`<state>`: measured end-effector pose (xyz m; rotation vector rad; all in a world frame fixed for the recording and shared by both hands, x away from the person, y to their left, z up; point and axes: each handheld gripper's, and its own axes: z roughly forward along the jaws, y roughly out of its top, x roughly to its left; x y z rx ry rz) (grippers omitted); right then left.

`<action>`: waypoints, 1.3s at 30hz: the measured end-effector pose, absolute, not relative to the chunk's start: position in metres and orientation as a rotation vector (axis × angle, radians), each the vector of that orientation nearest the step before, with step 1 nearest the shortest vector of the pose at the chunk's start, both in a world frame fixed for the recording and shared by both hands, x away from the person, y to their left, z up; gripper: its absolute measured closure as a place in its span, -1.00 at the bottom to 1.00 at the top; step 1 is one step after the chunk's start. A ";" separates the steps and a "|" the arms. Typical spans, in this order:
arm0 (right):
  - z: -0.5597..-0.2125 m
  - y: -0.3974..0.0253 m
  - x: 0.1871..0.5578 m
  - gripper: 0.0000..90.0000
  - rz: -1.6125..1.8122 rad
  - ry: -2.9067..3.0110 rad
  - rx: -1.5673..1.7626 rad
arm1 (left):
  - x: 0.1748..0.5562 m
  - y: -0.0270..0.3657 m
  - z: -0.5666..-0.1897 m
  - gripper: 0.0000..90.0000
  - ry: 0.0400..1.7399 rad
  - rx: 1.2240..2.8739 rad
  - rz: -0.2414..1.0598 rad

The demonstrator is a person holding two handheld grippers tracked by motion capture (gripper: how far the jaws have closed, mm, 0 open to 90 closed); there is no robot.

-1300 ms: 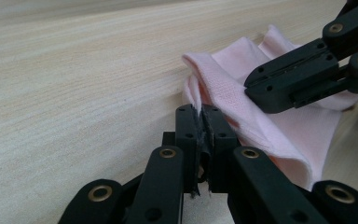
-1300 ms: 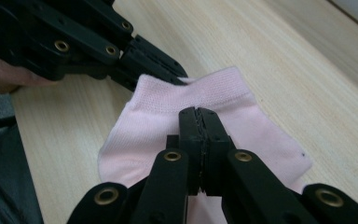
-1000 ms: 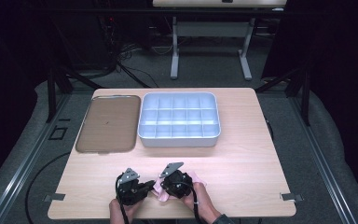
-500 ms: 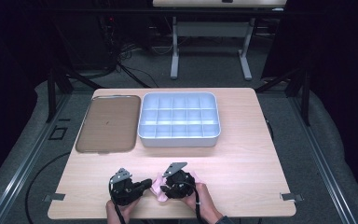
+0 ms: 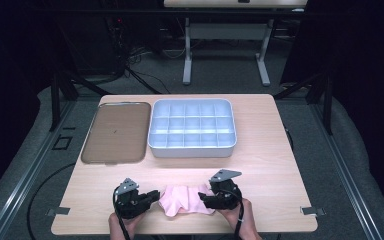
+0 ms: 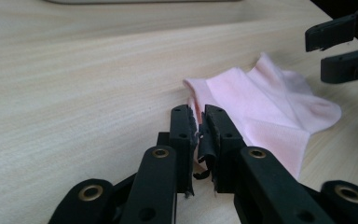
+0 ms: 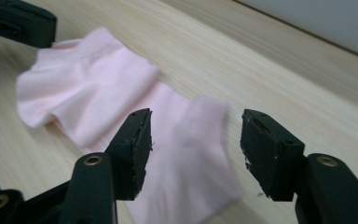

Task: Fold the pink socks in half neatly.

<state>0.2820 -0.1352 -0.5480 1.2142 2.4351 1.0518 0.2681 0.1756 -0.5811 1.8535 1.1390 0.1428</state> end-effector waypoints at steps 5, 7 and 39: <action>-0.560 -0.150 0.282 0.12 0.997 2.454 1.296 | 0.272 0.170 -0.586 0.78 1.149 1.892 0.127; -0.562 -0.149 0.282 0.15 0.983 2.461 1.289 | 0.272 0.168 -0.586 0.83 1.152 1.896 0.126; -0.546 -0.174 0.273 0.86 1.169 2.395 1.406 | 0.275 0.150 -0.591 0.93 1.133 1.892 0.125</action>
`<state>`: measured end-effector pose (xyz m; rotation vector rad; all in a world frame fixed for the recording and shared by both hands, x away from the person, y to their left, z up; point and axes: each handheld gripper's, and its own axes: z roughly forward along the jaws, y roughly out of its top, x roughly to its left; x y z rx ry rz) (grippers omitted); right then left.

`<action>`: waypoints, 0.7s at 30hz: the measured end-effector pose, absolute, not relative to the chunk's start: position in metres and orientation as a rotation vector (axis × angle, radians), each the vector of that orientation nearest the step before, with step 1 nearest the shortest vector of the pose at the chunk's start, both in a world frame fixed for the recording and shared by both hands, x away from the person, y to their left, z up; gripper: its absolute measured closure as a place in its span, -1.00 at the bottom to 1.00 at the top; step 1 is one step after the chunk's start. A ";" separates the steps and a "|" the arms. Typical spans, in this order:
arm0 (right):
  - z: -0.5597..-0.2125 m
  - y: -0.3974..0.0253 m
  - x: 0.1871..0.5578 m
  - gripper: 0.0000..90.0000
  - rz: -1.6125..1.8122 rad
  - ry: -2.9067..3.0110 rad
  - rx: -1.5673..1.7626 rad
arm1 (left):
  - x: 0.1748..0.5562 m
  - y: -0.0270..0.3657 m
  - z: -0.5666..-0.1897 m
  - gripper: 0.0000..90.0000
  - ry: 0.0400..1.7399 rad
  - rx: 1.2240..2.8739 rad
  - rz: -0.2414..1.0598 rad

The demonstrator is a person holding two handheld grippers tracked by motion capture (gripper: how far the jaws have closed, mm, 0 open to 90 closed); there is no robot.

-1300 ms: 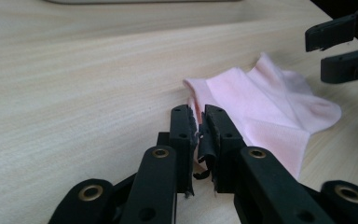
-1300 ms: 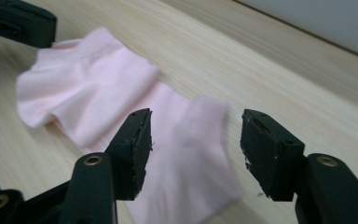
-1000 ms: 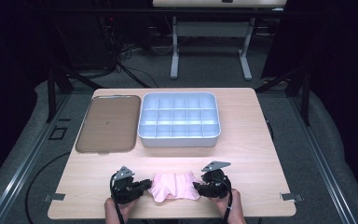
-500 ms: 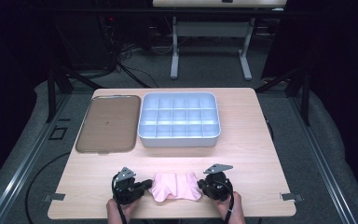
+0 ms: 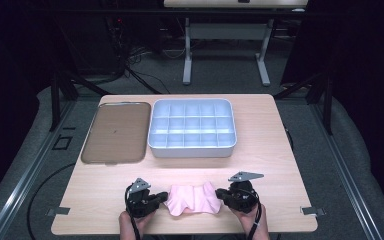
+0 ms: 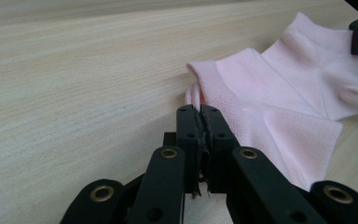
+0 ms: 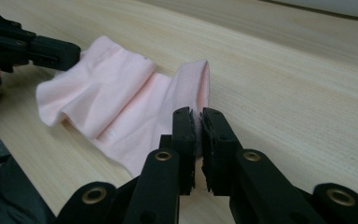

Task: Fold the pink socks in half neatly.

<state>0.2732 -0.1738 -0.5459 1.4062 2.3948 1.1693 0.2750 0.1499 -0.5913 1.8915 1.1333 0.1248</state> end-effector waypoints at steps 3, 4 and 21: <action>-0.541 -0.175 0.273 0.86 1.210 2.390 1.404 | 0.275 0.147 -0.592 0.93 1.127 1.891 0.120; -0.539 -0.175 0.272 0.86 1.206 2.396 1.392 | 0.275 0.145 -0.592 0.93 1.123 1.893 0.107; -0.516 -0.133 0.277 0.87 1.253 2.468 1.221 | 0.278 0.142 -0.593 0.92 1.119 1.893 0.084</action>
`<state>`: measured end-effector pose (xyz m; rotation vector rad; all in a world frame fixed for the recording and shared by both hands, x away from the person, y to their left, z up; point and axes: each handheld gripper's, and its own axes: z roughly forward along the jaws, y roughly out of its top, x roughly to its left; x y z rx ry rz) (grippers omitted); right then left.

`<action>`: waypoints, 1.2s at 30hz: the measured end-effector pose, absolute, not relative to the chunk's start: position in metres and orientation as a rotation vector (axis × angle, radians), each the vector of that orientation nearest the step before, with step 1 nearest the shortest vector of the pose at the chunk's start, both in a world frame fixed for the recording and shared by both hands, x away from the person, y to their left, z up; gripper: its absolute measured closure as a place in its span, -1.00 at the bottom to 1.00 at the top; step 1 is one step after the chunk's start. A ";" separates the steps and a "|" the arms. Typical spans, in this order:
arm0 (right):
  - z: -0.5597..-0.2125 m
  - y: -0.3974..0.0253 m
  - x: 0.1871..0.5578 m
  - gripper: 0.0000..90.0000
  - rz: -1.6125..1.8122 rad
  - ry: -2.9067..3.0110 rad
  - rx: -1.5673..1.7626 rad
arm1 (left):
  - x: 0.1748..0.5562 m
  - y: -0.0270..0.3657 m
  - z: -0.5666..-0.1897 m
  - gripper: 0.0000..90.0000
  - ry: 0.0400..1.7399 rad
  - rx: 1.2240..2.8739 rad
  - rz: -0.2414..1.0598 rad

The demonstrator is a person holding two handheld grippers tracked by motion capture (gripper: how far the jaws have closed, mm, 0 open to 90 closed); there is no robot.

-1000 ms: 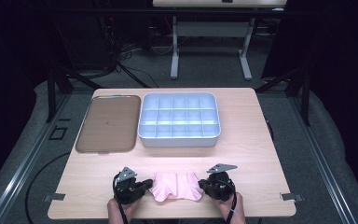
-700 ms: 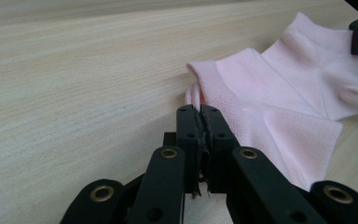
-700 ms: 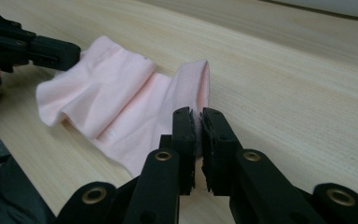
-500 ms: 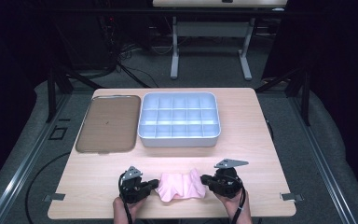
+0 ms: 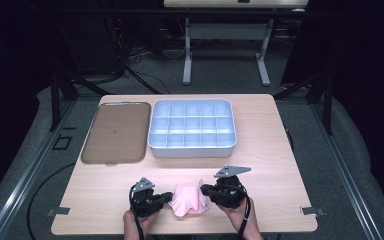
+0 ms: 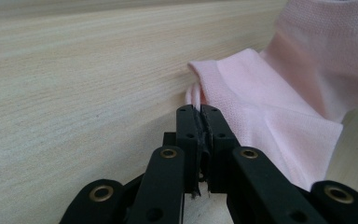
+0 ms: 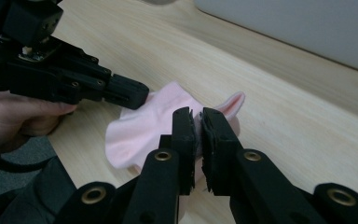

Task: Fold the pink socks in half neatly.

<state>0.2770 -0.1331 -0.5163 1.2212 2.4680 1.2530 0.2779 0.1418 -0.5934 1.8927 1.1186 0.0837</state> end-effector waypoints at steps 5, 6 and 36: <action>-0.515 -0.109 0.283 0.87 1.228 2.516 1.154 | 0.277 0.141 -0.594 0.93 1.112 1.895 0.101; -0.515 -0.106 0.284 0.87 1.226 2.520 1.148 | 0.277 0.141 -0.594 0.92 1.112 1.895 0.102; -0.537 -0.073 0.278 0.34 1.284 2.634 1.023 | 0.276 0.141 -0.594 0.92 1.110 1.899 0.109</action>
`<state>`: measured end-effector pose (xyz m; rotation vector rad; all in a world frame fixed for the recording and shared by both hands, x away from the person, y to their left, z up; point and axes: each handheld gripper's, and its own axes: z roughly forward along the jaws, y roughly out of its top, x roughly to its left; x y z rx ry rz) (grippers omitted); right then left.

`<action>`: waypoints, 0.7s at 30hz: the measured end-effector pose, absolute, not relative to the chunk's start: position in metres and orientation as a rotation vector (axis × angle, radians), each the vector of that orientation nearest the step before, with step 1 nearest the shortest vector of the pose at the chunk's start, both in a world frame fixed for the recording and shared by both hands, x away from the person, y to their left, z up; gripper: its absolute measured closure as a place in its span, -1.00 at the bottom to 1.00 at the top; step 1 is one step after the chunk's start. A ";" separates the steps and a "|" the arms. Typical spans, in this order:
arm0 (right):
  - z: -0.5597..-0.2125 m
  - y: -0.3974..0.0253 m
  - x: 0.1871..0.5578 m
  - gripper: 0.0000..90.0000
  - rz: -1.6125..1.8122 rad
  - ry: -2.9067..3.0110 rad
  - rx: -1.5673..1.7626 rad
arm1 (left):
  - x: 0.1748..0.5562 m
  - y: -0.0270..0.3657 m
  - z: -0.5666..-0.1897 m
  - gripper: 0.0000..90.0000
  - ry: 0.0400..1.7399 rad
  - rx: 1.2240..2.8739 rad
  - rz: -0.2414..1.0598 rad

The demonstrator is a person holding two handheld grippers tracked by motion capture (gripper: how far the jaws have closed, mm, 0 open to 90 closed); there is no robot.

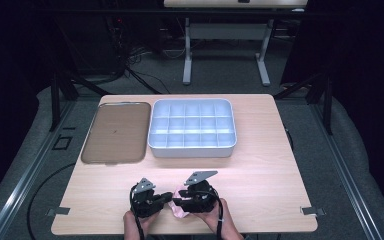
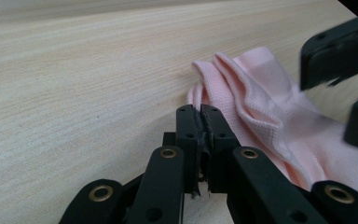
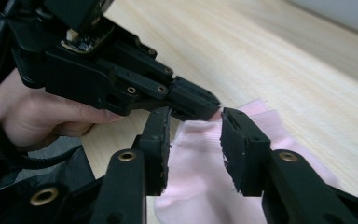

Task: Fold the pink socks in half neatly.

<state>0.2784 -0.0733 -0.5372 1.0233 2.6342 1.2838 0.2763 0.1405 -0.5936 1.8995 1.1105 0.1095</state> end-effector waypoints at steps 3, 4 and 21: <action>-0.534 -0.087 0.278 0.30 1.261 2.592 1.060 | 0.276 0.140 -0.594 0.92 1.110 1.900 0.112; -0.534 -0.090 0.279 0.31 1.239 2.582 1.077 | 0.276 0.140 -0.594 0.92 1.108 1.901 0.114; -0.563 -0.068 0.292 0.62 1.011 2.688 0.944 | 0.276 0.140 -0.594 0.91 1.098 1.905 0.107</action>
